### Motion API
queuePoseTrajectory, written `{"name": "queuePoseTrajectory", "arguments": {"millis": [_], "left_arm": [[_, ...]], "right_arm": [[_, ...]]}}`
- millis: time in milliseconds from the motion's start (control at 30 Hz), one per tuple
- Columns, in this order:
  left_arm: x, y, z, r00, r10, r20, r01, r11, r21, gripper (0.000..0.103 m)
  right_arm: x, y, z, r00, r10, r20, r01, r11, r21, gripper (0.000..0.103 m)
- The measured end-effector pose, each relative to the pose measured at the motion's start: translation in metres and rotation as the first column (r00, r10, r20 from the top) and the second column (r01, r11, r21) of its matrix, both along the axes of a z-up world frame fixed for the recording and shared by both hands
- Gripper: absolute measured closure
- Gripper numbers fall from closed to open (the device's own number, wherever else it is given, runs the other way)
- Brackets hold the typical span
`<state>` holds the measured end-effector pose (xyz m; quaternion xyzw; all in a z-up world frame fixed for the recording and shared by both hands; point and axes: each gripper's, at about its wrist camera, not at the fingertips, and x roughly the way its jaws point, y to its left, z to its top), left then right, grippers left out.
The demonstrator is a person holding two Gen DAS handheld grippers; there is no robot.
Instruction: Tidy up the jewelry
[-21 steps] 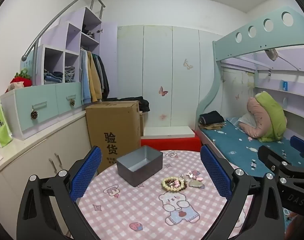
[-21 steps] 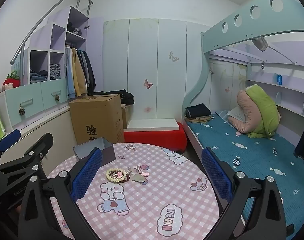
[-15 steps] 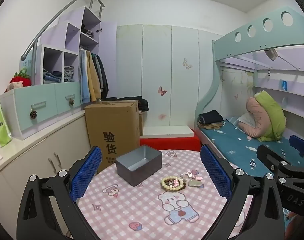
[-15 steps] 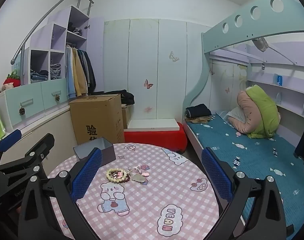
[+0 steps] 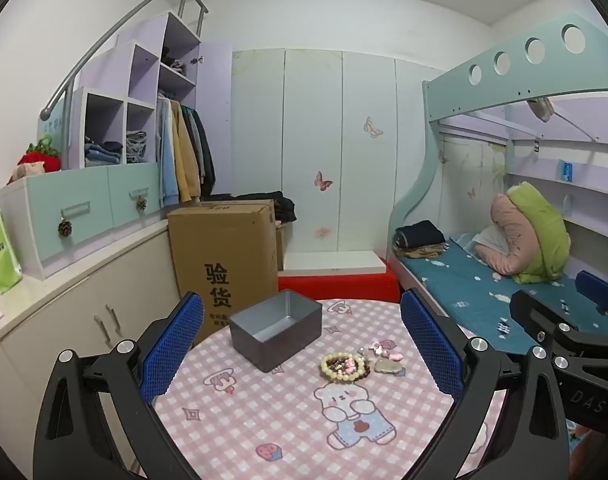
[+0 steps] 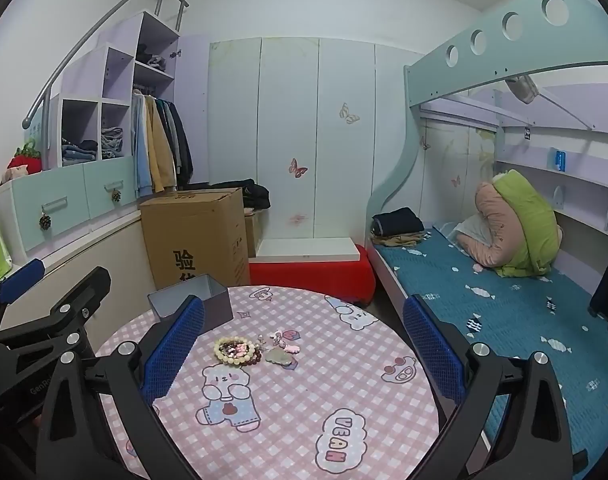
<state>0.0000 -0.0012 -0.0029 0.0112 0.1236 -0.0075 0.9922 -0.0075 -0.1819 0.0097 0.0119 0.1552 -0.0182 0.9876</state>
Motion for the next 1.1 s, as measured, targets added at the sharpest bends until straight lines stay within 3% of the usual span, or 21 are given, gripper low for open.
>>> {"name": "queuePoseTrajectory", "arguments": {"millis": [1100], "left_arm": [[-0.0016,0.0001,0.0027,1.000,-0.001,0.003,0.001,1.000,-0.002,0.007]], "right_arm": [[0.0000,-0.0032,-0.0004,1.000,-0.002,-0.001,0.002,1.000,0.004,0.006]]}}
